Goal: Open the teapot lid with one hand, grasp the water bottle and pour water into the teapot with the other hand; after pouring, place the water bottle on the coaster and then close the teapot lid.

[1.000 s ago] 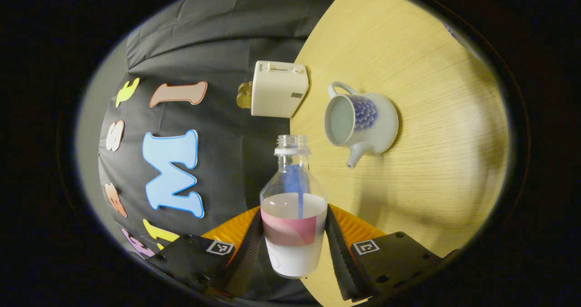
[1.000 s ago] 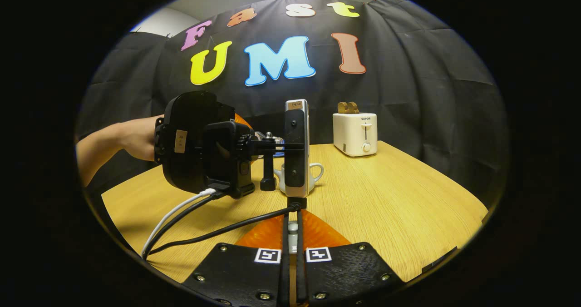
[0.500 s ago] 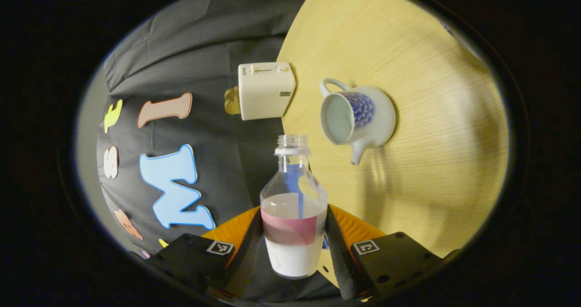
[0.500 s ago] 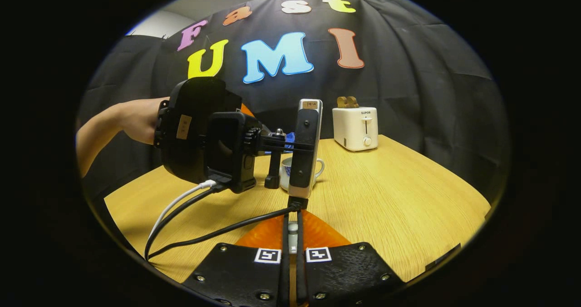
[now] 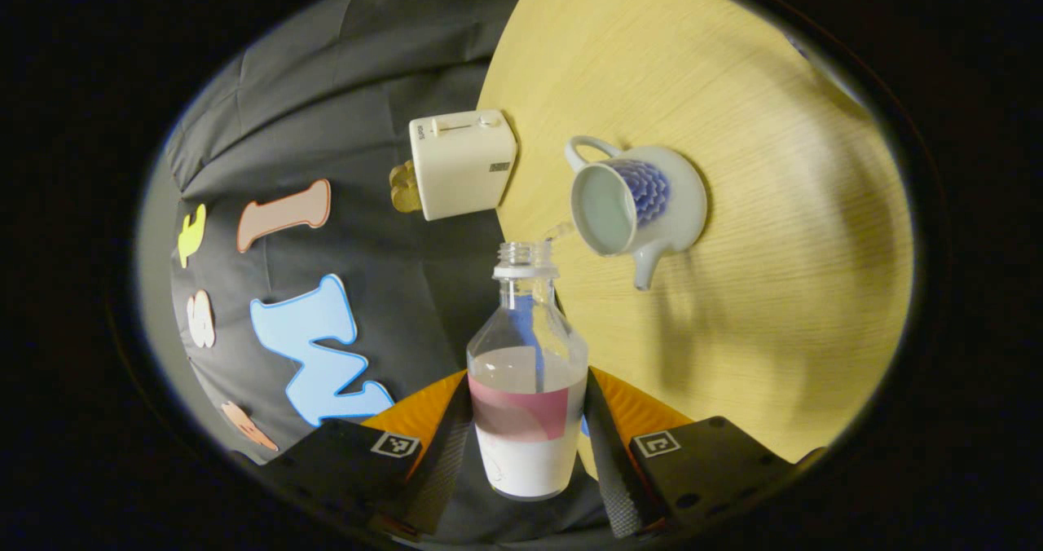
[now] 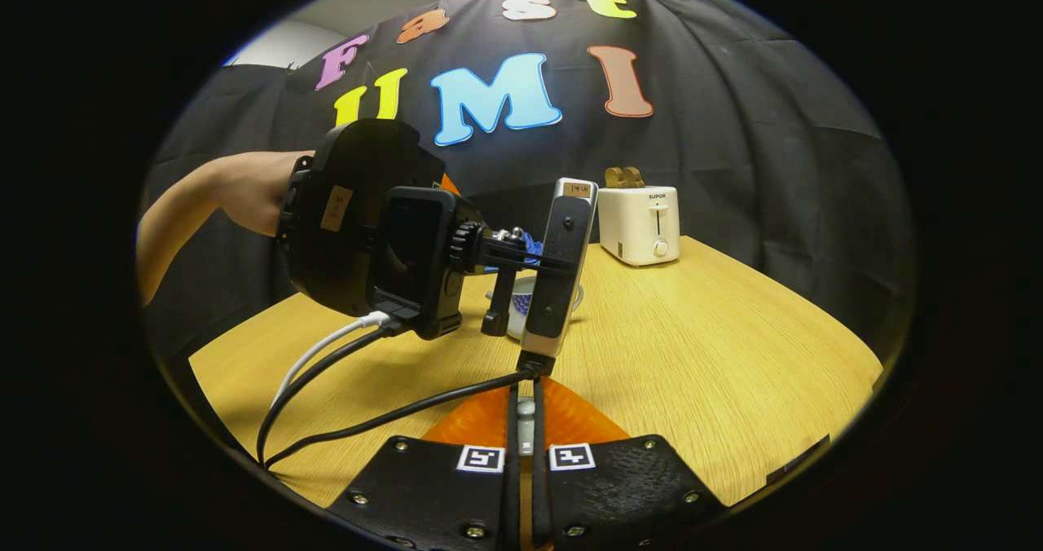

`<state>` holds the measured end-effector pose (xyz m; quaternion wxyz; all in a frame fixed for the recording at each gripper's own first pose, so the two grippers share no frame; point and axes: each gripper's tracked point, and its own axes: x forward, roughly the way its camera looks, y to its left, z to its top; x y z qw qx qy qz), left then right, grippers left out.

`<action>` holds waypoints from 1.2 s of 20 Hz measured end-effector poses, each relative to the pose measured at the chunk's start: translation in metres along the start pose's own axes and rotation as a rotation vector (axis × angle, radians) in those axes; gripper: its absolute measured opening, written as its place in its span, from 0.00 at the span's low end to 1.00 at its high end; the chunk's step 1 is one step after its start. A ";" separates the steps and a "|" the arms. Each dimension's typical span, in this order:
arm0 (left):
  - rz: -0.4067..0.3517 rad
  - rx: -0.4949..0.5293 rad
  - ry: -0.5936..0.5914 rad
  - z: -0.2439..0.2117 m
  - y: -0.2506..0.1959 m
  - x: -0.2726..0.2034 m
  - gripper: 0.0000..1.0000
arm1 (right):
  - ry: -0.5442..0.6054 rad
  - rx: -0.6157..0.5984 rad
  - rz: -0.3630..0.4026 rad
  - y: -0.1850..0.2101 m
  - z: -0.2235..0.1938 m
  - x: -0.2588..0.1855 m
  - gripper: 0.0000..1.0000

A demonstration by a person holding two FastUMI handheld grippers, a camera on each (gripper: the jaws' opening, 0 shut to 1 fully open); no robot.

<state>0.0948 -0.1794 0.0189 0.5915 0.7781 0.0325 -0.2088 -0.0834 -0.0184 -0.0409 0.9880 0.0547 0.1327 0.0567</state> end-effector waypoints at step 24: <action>0.013 0.121 0.029 0.006 0.017 -0.005 0.84 | 0.019 0.013 0.004 0.000 -0.002 0.001 0.06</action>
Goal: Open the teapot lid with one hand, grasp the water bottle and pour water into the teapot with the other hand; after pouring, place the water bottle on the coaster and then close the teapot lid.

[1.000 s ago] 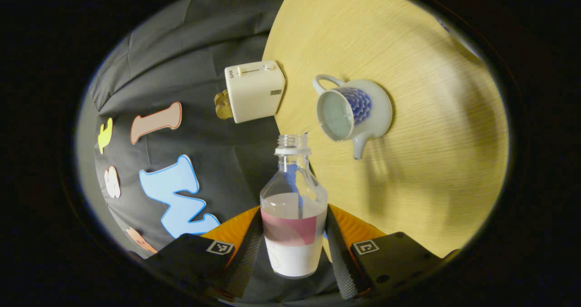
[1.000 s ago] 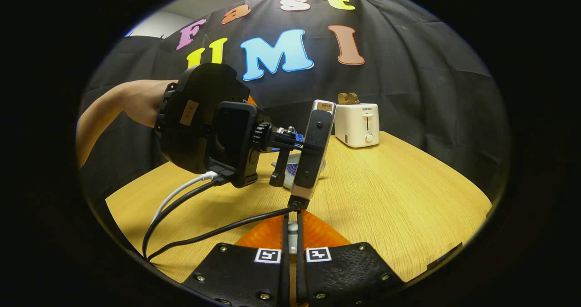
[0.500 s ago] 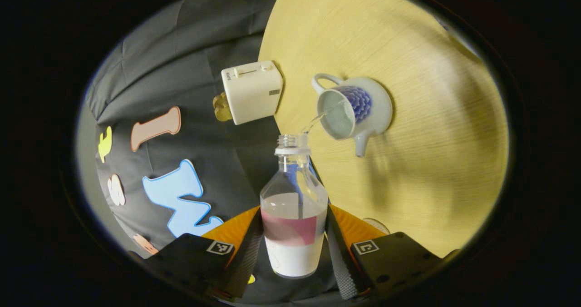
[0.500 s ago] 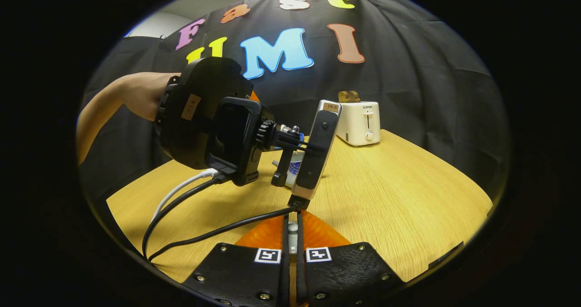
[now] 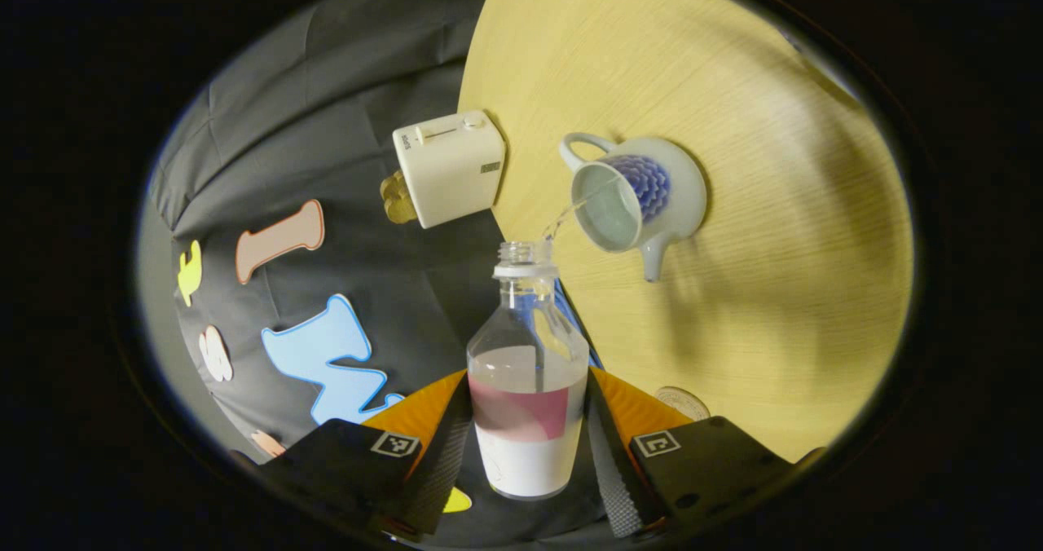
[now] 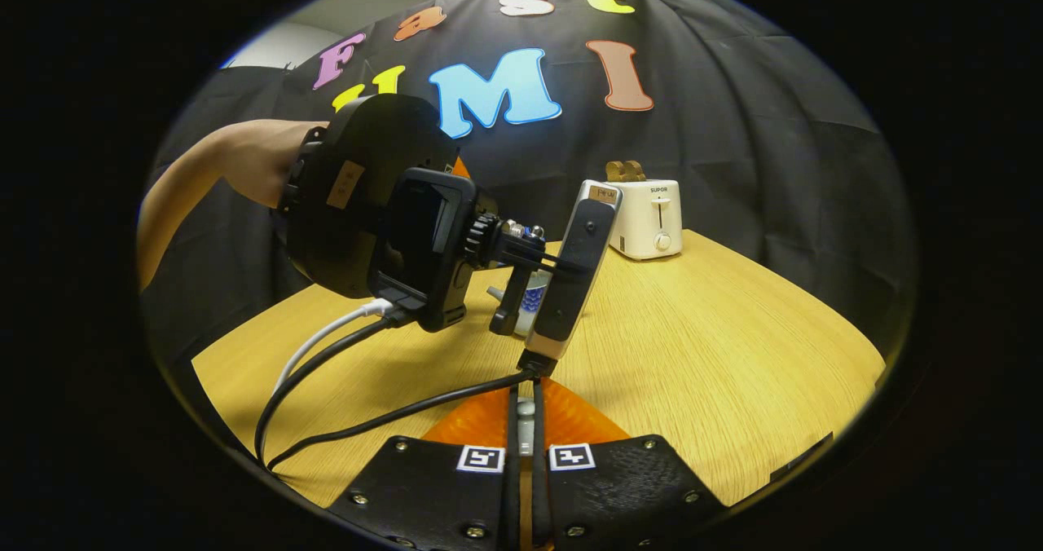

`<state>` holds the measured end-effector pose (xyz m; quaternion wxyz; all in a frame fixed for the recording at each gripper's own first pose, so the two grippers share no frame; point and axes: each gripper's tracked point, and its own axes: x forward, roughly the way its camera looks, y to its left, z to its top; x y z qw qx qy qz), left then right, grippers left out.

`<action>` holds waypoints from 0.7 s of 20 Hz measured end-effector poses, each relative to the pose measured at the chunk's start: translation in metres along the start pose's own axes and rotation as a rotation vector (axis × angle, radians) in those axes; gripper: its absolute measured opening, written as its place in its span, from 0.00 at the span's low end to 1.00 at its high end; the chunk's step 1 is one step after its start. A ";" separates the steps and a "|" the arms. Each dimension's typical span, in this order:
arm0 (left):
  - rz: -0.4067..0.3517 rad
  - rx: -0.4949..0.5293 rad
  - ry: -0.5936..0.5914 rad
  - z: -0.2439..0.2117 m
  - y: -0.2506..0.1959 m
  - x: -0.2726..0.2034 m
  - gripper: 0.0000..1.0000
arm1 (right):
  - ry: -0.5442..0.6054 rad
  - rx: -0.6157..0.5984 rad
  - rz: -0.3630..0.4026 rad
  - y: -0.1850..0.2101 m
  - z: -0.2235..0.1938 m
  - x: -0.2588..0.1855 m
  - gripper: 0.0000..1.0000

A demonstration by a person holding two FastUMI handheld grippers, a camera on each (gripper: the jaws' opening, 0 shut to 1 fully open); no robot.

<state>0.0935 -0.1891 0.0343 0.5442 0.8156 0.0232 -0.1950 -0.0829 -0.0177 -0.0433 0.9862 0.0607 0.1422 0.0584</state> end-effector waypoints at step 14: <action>0.010 -0.039 -0.018 -0.001 -0.002 0.004 0.84 | 0.006 0.003 -0.005 -0.001 0.000 -0.001 0.06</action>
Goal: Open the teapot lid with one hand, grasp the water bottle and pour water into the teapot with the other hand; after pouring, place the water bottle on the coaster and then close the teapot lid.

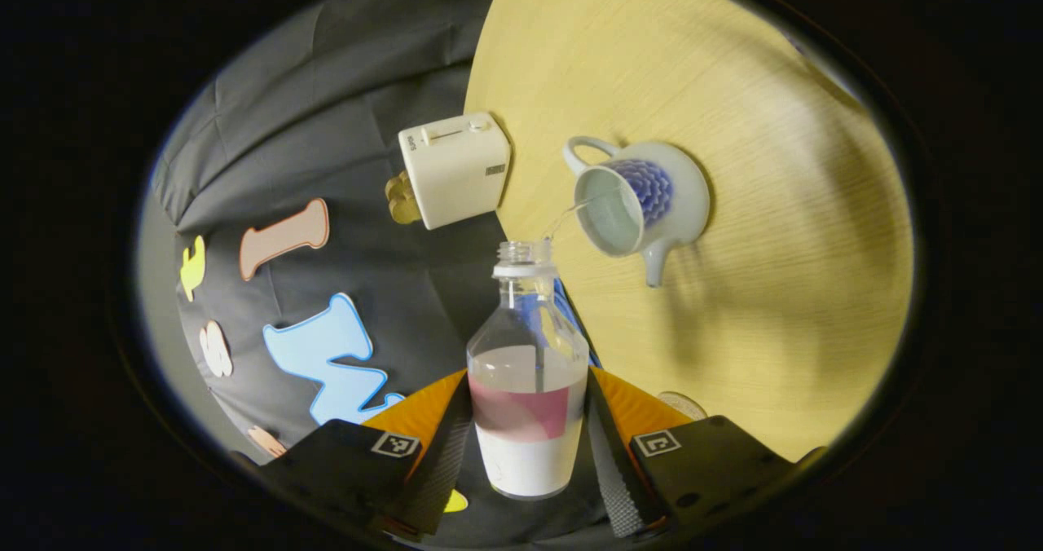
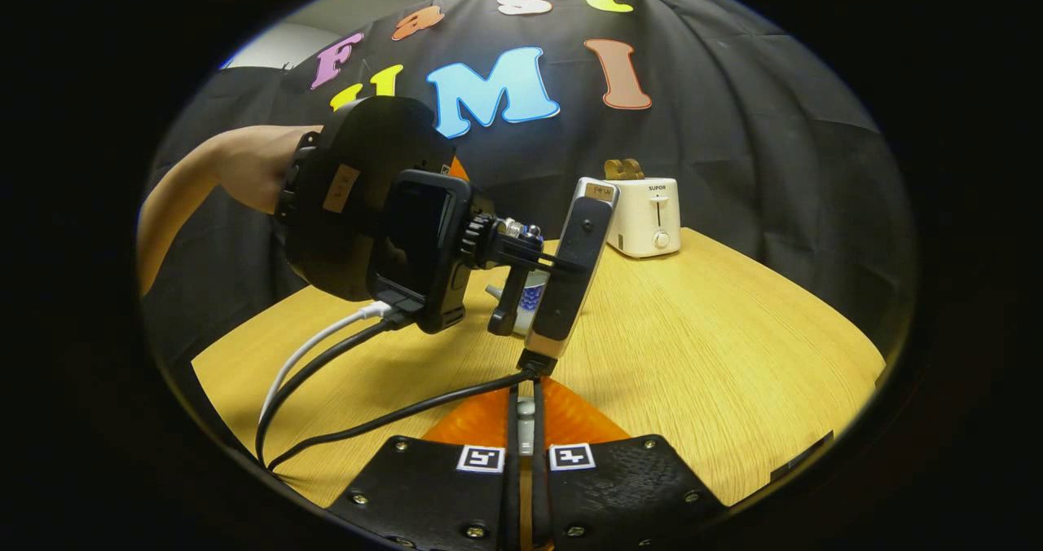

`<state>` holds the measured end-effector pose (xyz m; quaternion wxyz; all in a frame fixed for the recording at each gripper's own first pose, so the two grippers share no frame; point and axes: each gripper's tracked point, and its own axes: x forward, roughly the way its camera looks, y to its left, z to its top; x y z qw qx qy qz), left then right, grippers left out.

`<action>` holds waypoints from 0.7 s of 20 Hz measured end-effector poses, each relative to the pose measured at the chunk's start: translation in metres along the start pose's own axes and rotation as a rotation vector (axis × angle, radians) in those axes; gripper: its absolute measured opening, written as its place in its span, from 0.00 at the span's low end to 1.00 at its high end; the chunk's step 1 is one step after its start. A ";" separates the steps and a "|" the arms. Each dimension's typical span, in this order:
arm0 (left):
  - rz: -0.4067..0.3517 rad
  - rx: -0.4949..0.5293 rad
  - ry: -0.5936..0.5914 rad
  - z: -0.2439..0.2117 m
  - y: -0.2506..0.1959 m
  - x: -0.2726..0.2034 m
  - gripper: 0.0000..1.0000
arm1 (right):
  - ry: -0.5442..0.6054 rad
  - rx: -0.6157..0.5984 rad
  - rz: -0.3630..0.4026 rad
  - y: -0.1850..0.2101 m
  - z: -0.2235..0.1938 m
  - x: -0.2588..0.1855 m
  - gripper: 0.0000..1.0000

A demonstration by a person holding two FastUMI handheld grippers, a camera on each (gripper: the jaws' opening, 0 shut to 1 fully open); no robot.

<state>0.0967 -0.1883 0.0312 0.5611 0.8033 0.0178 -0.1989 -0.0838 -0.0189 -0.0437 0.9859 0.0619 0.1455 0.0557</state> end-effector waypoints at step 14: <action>-0.030 -0.384 -0.139 0.005 -0.043 0.011 0.86 | -0.041 -0.045 -0.007 0.006 0.010 -0.003 0.06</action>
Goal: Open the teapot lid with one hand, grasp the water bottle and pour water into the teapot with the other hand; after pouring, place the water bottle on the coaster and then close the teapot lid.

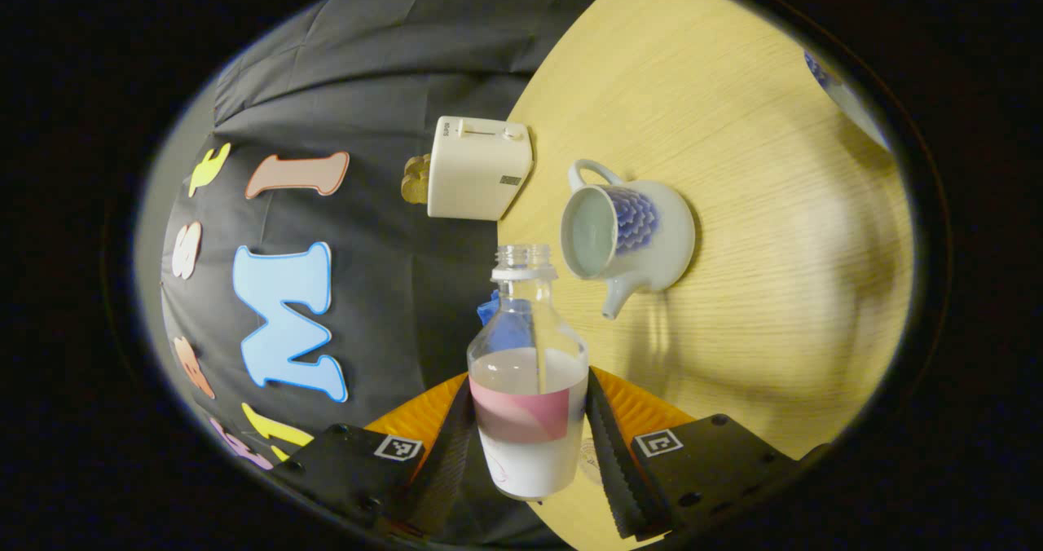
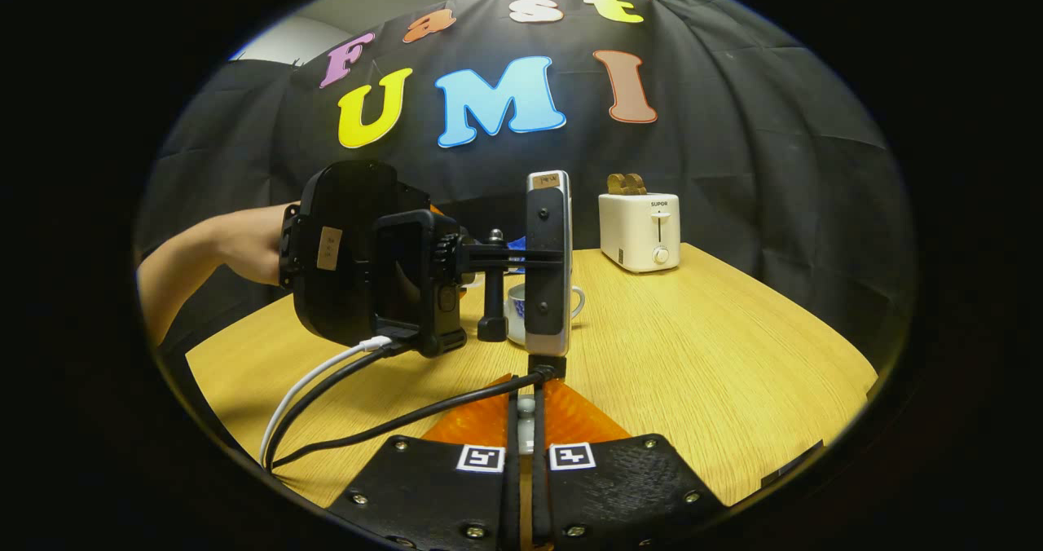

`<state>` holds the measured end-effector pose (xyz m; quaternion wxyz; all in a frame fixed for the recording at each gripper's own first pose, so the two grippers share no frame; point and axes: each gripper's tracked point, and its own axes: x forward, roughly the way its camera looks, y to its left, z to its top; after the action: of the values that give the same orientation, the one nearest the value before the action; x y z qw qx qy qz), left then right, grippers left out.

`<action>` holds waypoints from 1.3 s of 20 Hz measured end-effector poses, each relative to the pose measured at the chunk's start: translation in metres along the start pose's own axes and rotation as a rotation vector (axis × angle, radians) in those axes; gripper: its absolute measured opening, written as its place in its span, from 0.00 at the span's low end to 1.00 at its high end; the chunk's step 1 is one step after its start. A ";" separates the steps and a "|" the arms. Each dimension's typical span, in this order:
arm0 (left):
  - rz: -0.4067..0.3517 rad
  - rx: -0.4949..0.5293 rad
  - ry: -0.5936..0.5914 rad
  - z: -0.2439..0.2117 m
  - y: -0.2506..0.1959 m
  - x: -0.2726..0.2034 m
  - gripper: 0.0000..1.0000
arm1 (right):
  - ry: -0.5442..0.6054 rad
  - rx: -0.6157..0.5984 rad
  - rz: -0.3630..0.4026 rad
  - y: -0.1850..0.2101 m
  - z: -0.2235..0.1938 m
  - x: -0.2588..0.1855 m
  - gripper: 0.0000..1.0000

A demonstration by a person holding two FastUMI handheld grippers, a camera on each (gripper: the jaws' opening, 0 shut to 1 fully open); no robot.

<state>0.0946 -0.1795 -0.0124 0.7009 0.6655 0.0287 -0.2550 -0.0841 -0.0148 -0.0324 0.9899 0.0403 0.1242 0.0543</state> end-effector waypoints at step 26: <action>0.389 -1.506 -0.287 -0.171 0.051 -0.076 0.84 | -0.172 -0.061 0.131 0.040 0.052 0.072 0.06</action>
<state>0.0999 0.0060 0.0445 0.9917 -0.0343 -0.0140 -0.1230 -0.0053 0.0303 0.0042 0.9920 0.0228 0.0342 0.1192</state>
